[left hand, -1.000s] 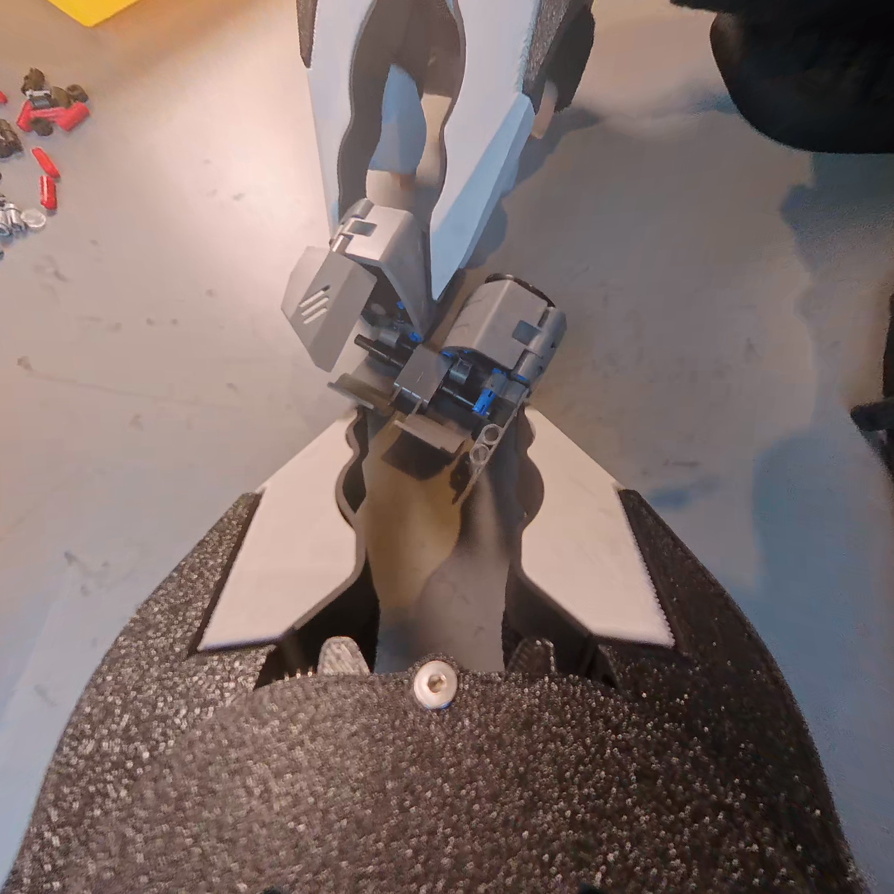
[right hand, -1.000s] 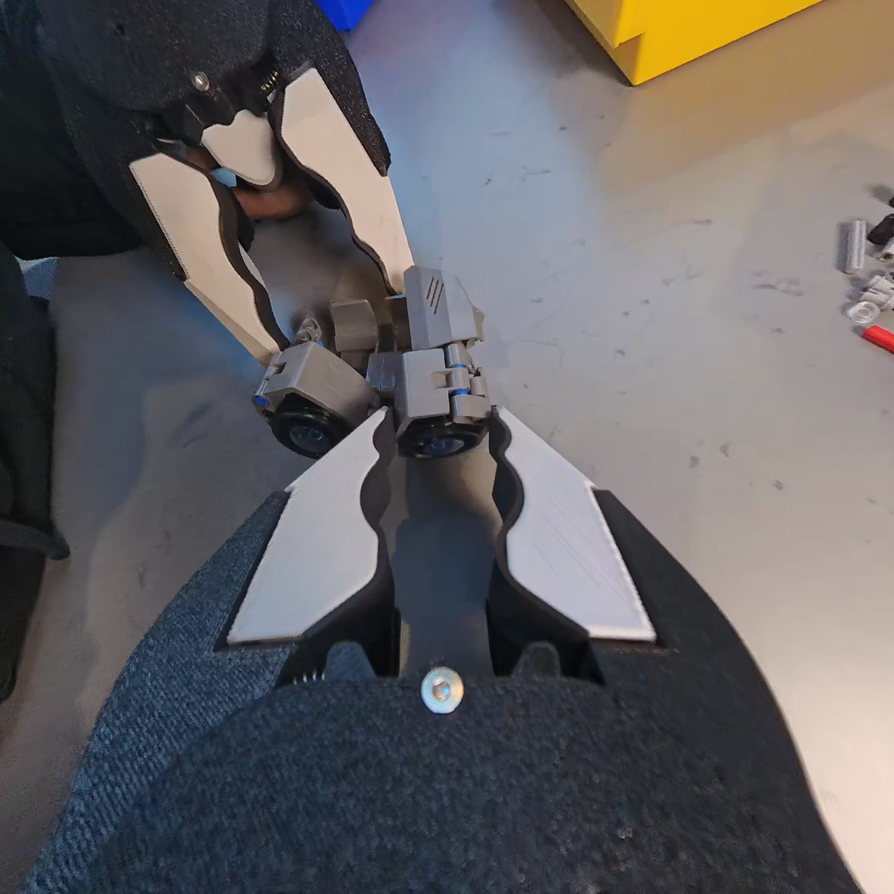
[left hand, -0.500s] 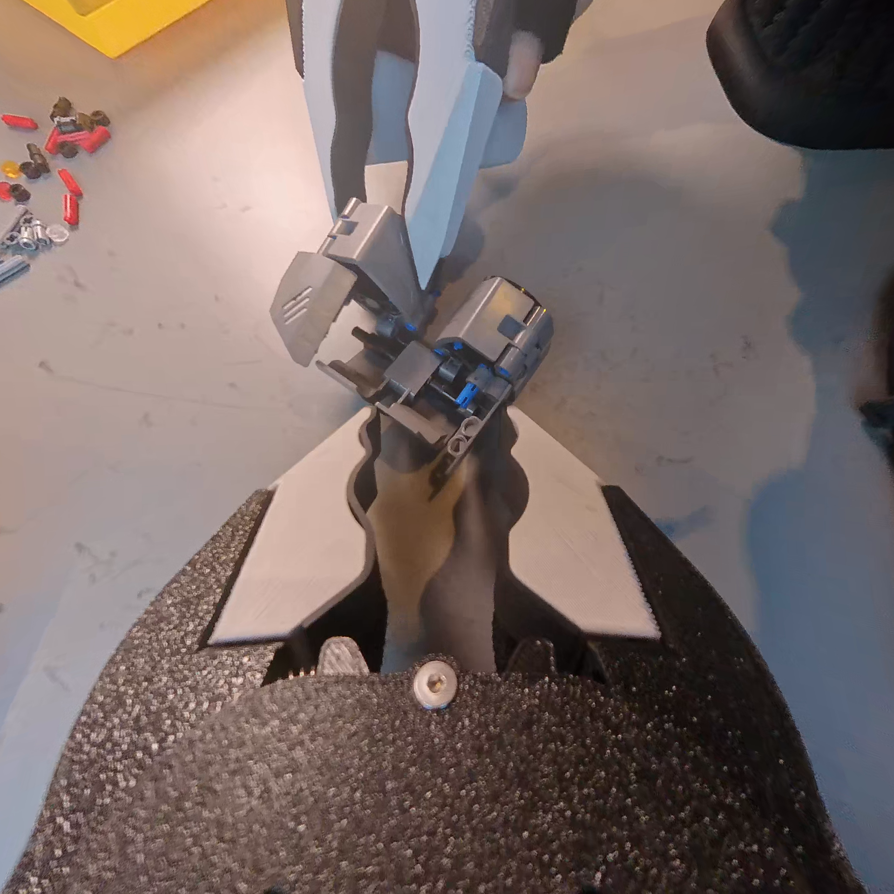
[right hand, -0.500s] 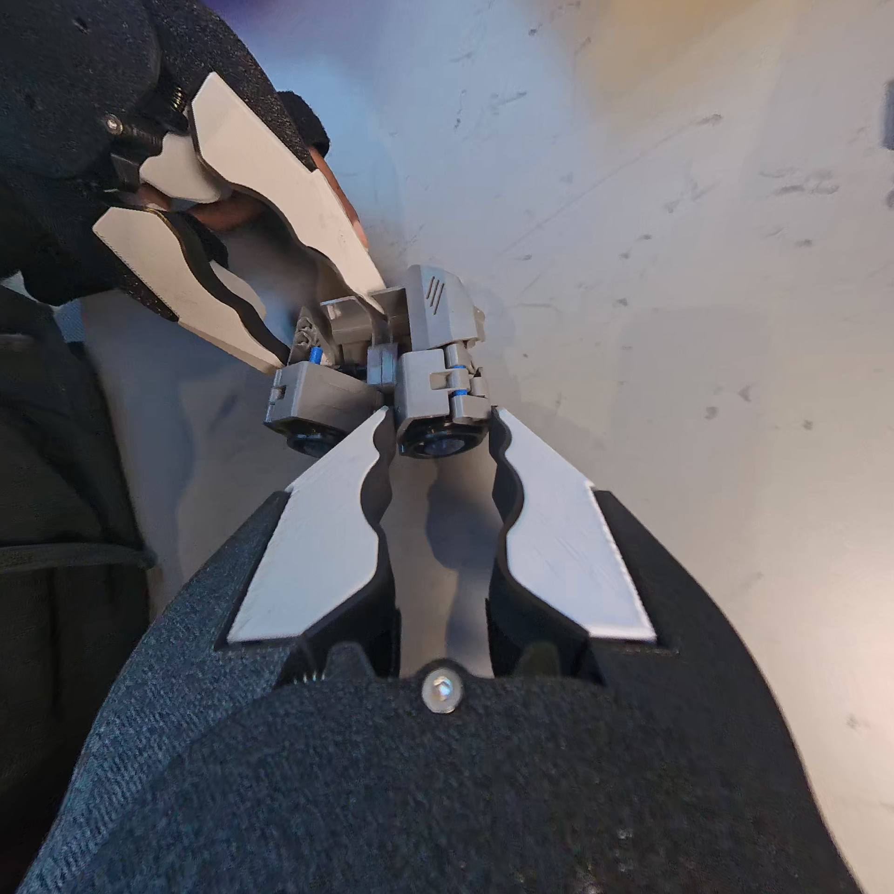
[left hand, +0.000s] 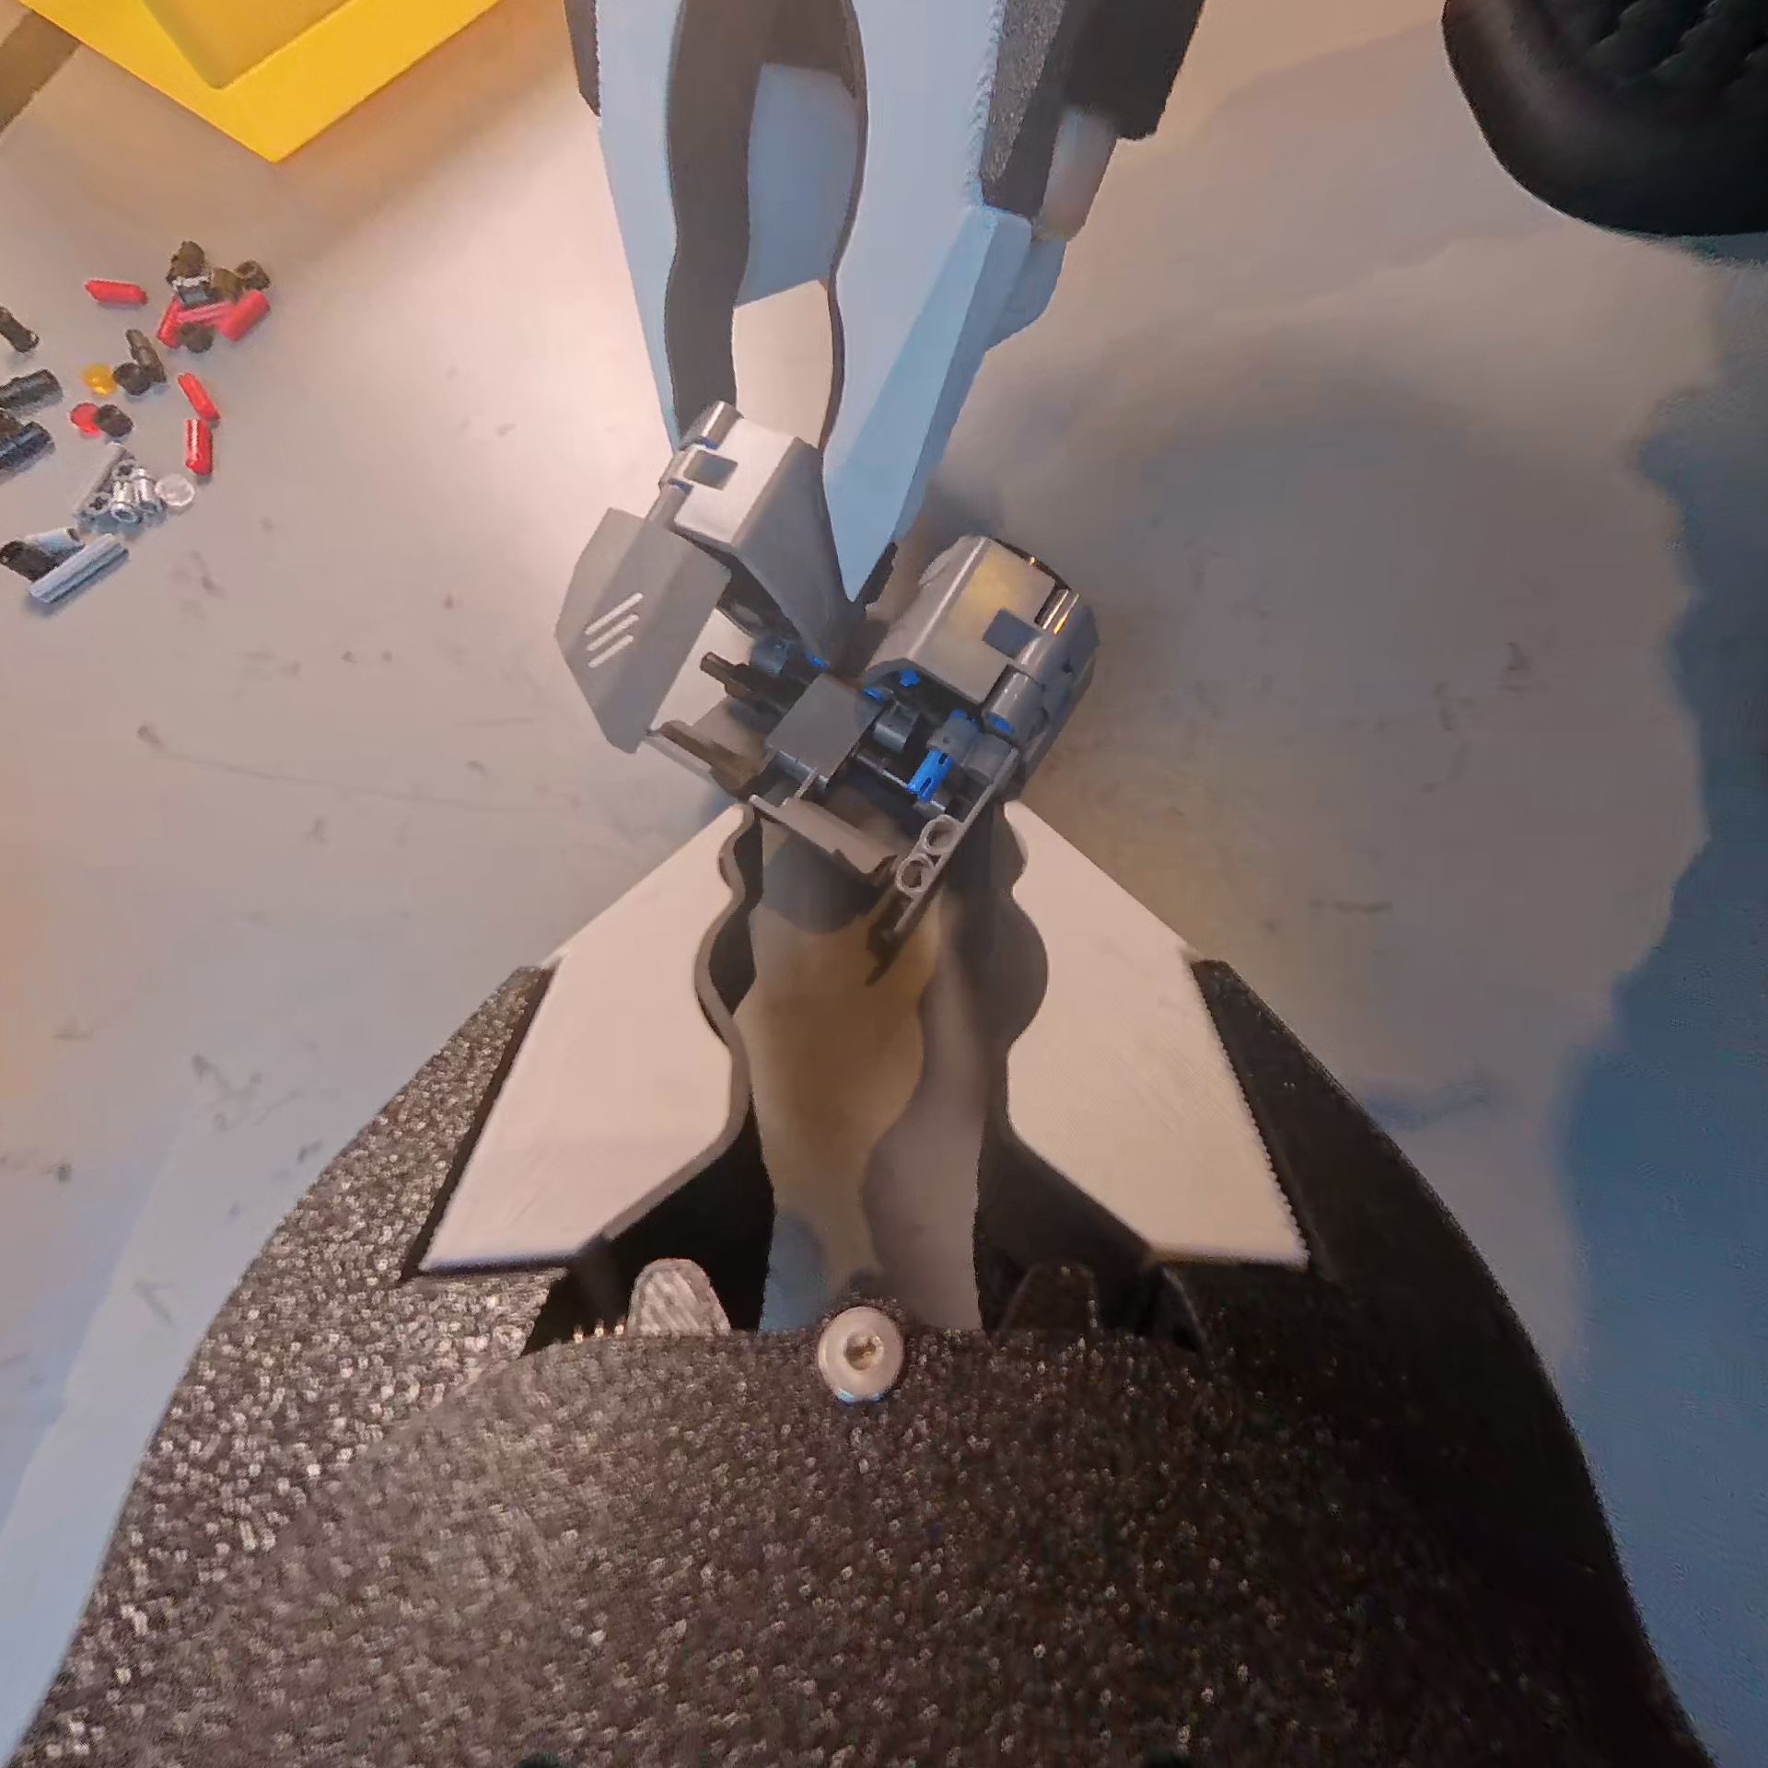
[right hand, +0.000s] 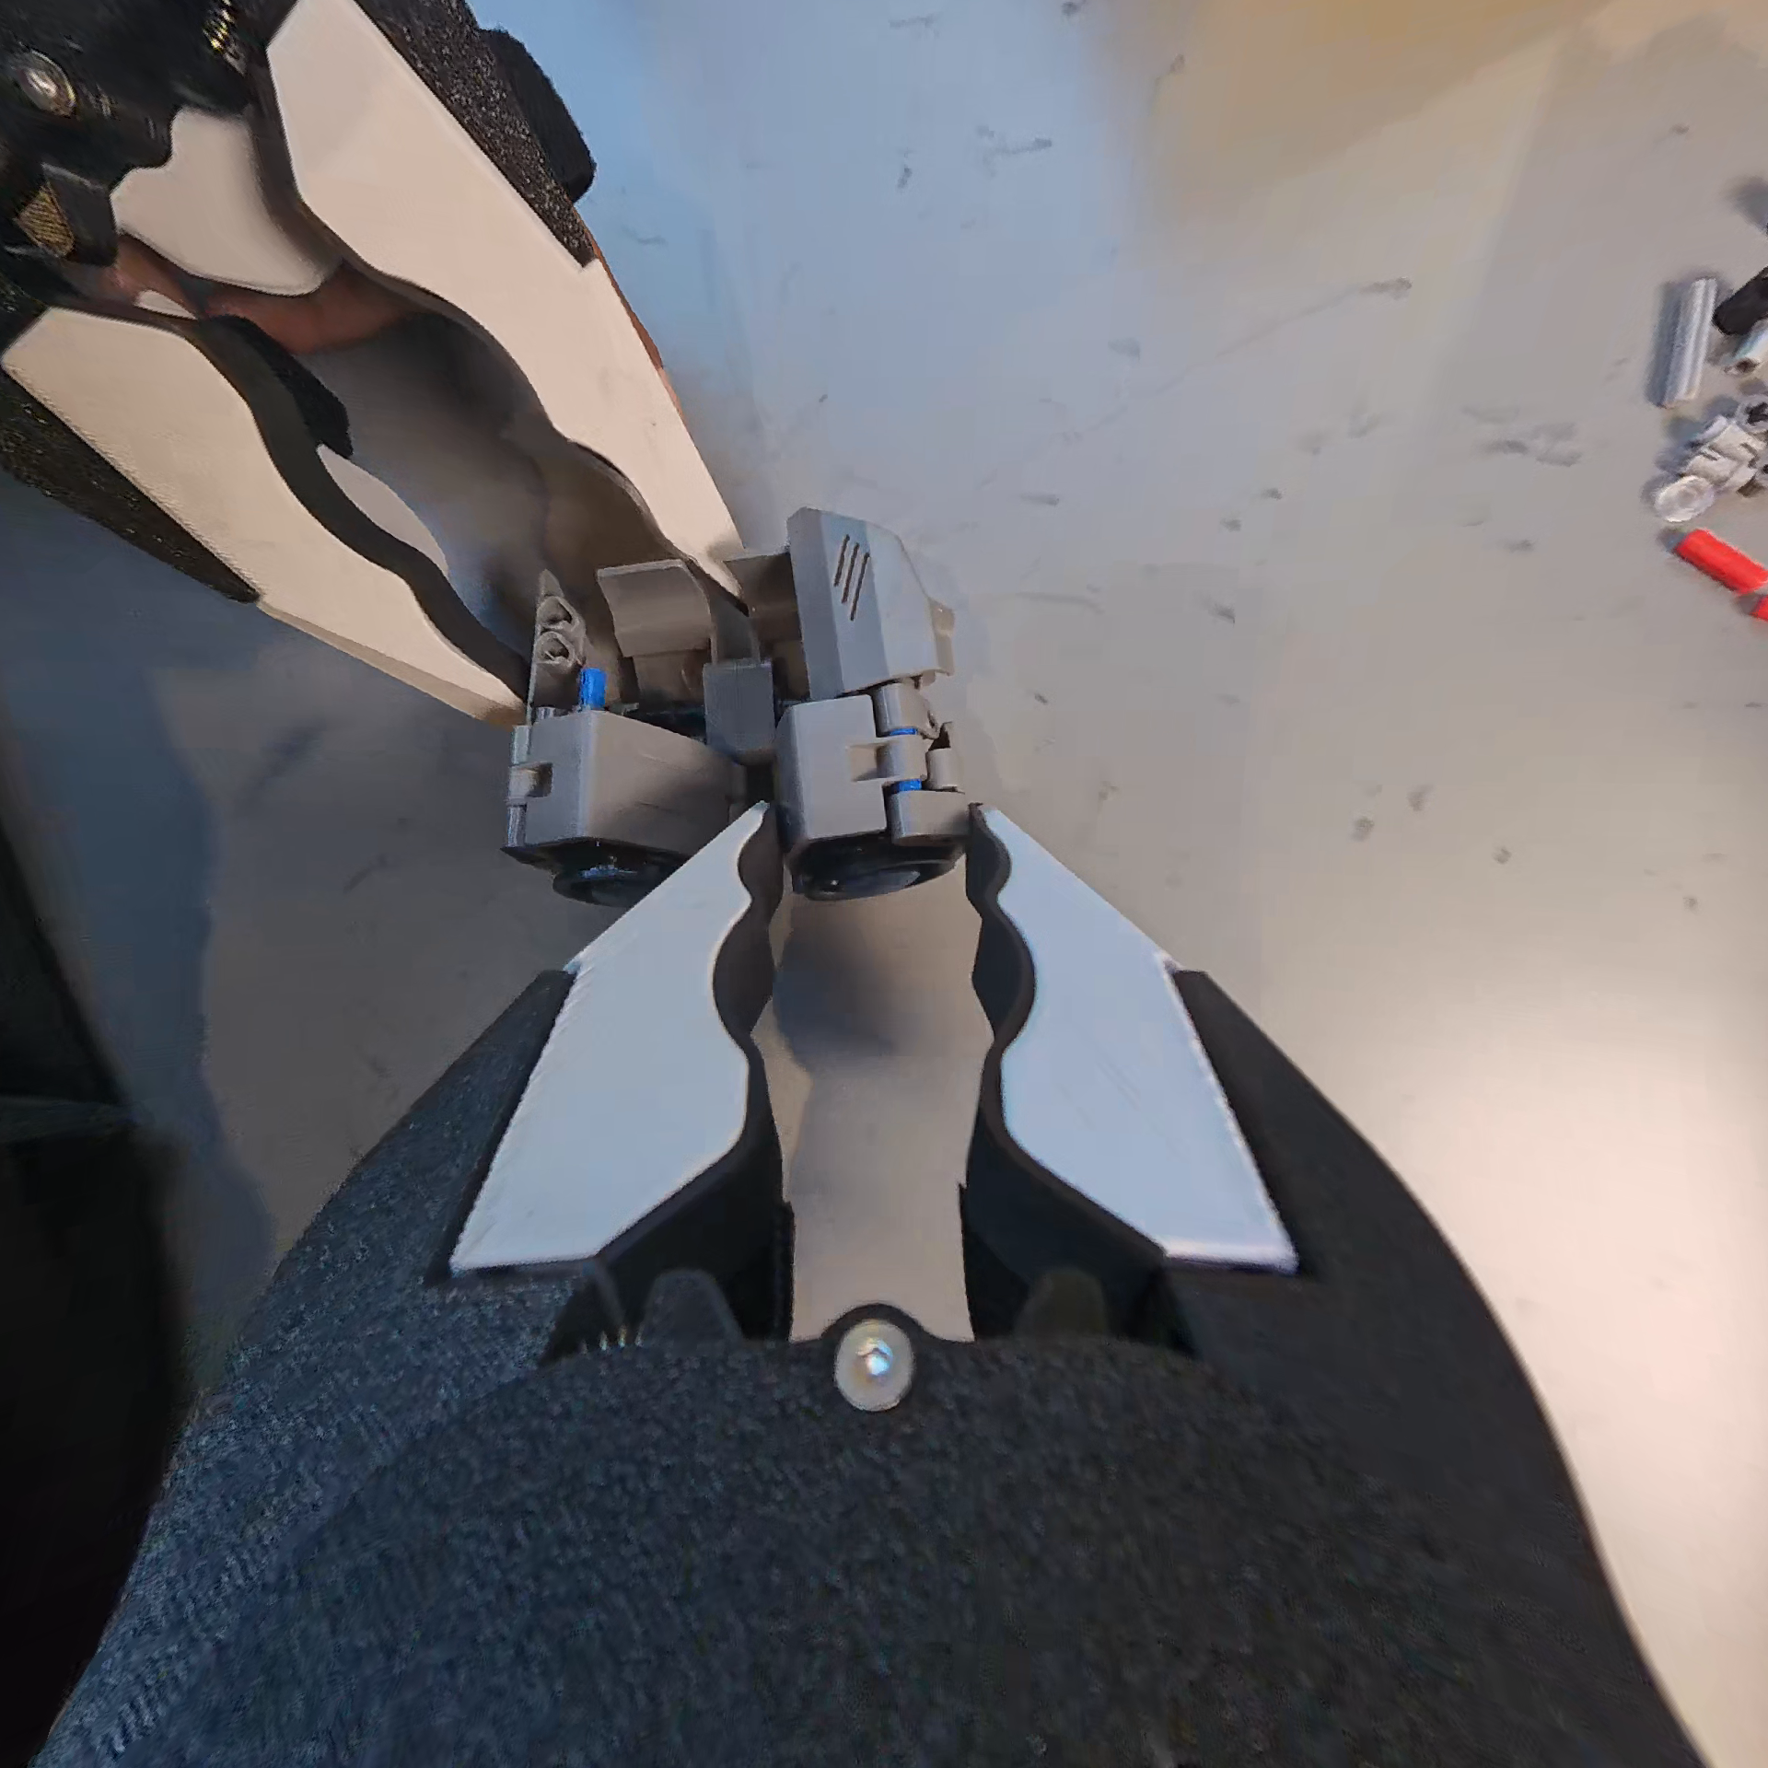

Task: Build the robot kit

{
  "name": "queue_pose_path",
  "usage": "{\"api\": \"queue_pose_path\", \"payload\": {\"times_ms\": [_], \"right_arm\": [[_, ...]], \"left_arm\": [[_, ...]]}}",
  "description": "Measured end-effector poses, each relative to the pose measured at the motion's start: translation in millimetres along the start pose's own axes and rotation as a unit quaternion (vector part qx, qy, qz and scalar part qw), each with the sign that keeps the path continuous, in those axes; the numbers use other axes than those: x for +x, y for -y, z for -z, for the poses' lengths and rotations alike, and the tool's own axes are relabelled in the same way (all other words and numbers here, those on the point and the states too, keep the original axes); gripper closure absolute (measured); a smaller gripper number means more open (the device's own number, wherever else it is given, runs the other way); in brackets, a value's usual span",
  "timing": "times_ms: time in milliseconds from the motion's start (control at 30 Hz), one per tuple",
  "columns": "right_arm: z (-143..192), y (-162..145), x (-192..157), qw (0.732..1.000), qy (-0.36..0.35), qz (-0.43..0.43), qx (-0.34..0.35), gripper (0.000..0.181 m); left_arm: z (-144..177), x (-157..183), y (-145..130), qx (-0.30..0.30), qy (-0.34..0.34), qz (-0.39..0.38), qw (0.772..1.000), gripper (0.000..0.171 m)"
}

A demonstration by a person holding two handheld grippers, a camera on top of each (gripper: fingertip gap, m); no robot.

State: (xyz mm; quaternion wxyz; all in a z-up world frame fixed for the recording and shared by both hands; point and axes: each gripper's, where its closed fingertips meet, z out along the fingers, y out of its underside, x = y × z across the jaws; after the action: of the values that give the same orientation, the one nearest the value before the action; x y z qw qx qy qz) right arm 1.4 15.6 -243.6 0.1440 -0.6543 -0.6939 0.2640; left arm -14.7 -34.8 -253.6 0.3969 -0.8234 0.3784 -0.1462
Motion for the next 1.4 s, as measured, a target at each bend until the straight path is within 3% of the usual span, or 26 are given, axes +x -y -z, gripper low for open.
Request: {"api": "queue_pose_path", "payload": {"times_ms": [300,600,700,867,1067,1267,1400], "right_arm": [[0.4,-2.1,-6.9,1.0,0.017,0.008,-0.001,0.146],[6.0,-12.3,-15.5,0.997,0.072,-0.034,0.015,0.147],[8.1,-17.3,-18.5,0.997,0.064,-0.031,0.01,0.147],[10.7,-22.1,-20.1,0.999,-0.008,0.034,-0.038,0.147],[14.8,-24.7,-20.4,0.996,-0.027,0.045,-0.068,0.147],[16.6,-30.1,-22.5,0.997,-0.003,0.018,-0.069,0.148],[12.9,-31.4,-22.5,0.999,0.024,0.001,-0.044,0.146]], "left_arm": [[0.0,4.4,-4.3,-0.01,0.045,-0.052,0.998,0.127],[-2.7,16.0,-2.2,-0.009,0.029,-0.053,0.998,0.128],[-3.7,20.0,-0.7,-0.008,0.026,-0.054,0.998,0.129],[-3.9,23.2,2.8,0.001,0.032,-0.077,0.996,0.129],[-1.8,21.9,7.9,0.008,0.076,-0.143,0.987,0.131],[-0.5,23.3,12.4,0.009,0.115,-0.213,0.97,0.132],[-0.6,24.6,12.4,0.018,0.096,-0.188,0.977,0.133]]}}
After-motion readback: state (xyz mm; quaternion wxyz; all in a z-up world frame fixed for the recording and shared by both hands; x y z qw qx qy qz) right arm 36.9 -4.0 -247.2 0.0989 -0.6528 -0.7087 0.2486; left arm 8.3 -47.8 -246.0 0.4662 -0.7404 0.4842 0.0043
